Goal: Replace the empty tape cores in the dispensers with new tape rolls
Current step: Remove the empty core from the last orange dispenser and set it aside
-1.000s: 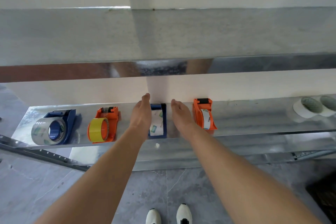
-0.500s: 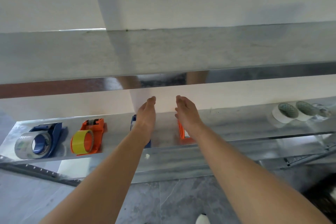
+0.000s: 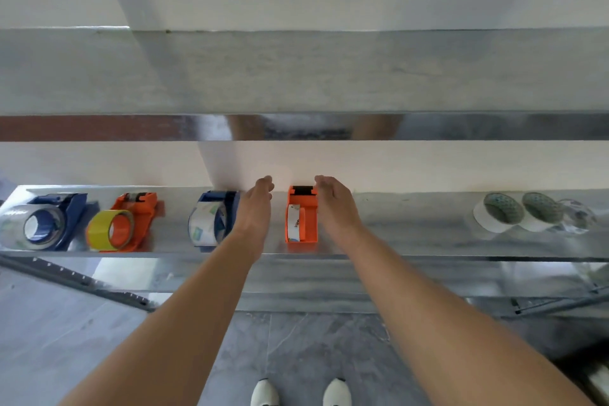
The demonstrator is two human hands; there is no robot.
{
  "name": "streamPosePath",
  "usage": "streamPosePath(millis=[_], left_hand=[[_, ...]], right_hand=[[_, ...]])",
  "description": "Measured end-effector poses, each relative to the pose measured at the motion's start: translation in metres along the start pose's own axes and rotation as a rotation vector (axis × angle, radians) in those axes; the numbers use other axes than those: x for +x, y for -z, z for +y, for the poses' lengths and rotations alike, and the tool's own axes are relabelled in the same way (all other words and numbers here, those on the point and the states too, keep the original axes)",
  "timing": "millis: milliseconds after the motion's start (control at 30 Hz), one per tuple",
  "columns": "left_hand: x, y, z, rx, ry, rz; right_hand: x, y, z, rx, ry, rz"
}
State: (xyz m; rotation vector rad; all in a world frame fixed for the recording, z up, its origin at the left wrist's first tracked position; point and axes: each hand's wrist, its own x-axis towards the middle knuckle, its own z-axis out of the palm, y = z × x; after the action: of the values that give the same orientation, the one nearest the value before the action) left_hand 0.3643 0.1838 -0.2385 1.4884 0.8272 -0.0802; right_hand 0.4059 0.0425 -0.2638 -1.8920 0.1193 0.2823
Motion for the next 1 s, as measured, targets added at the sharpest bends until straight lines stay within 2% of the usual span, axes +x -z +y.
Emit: streamPosePath(millis=[133,600,900,1000], left_hand=[[0.004,-0.013,-0.007,0.019,0.032,0.004],[0.031,-0.031,-0.053,0.197,-0.092,0.033],[0.036,-0.040,-0.068,0.150,-0.137,0.027],[0.035,-0.039,-0.068,0.114,-0.121,0.017]], right_hand=[[0.009,0.001,0.016,-0.021,-0.034,0.008],[0.028,-0.006,0.066,-0.008,-0.113,-0.039],[0.042,-0.022,0.106,0.014,-0.196,-0.022],[0.039,-0.022,0.100,0.033,-0.218,-0.003]])
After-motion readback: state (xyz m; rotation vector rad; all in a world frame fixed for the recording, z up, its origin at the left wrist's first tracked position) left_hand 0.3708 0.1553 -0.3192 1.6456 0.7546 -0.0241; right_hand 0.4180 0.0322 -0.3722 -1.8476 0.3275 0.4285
